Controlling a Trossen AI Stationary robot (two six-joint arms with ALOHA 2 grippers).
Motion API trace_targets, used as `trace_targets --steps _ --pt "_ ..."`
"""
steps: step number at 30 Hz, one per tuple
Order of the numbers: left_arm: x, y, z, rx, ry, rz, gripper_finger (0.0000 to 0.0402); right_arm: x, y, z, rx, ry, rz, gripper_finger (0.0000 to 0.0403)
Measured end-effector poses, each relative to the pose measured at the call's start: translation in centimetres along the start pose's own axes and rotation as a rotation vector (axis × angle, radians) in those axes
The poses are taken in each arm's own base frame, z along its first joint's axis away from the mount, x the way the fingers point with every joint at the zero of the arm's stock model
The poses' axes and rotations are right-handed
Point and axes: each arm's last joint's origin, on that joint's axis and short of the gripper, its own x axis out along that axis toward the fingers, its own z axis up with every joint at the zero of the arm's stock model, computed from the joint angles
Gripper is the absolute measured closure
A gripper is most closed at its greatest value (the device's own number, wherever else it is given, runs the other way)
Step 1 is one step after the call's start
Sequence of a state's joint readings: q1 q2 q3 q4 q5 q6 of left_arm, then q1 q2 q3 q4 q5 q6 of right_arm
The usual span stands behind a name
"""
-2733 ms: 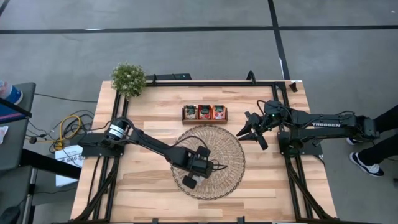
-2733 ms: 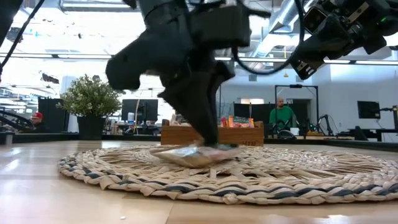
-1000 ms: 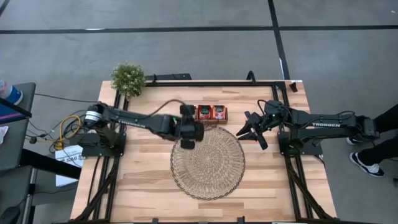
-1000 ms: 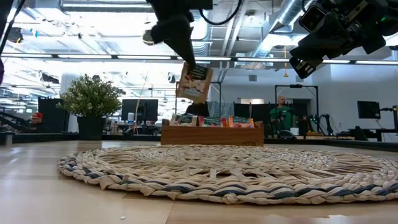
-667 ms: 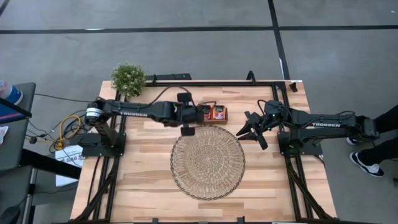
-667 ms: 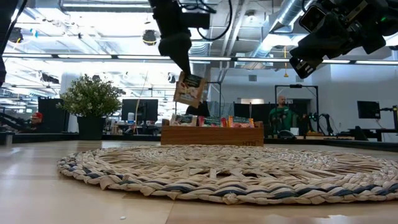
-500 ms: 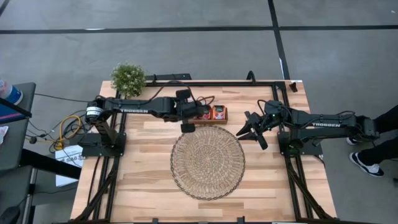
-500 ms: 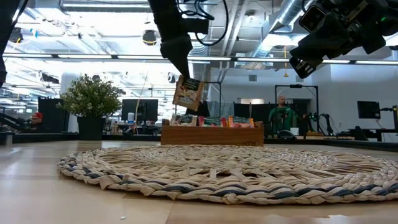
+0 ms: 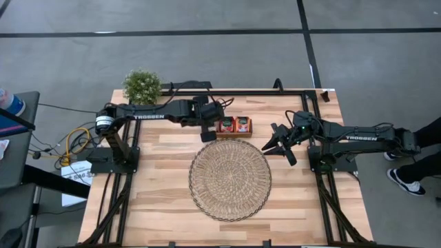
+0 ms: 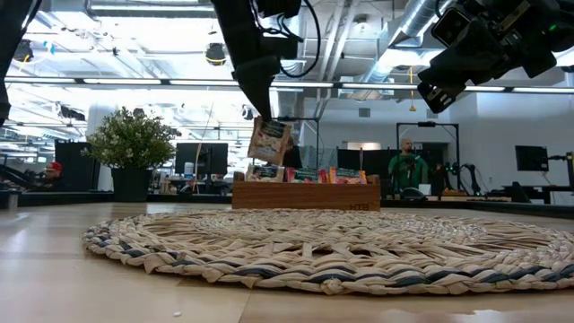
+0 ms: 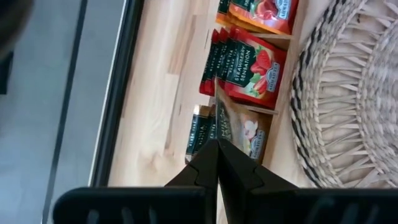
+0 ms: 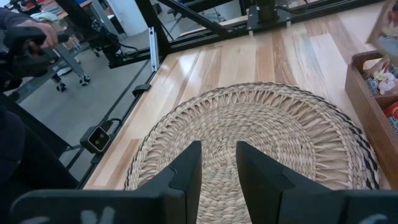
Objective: Pick & Place Tea
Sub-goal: Put the green tea bag to the left of the wooden organizer
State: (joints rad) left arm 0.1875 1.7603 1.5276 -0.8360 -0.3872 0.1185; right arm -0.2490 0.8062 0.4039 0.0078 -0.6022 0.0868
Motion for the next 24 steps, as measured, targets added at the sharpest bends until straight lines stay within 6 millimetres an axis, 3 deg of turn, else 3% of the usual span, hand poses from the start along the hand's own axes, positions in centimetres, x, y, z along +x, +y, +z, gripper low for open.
trace_targets --steps 24 --pt "3.4 -0.6 -2.0 -0.048 0.000 -0.029 0.0401 0.0 0.0 0.0 0.001 0.000 0.002 0.0310"
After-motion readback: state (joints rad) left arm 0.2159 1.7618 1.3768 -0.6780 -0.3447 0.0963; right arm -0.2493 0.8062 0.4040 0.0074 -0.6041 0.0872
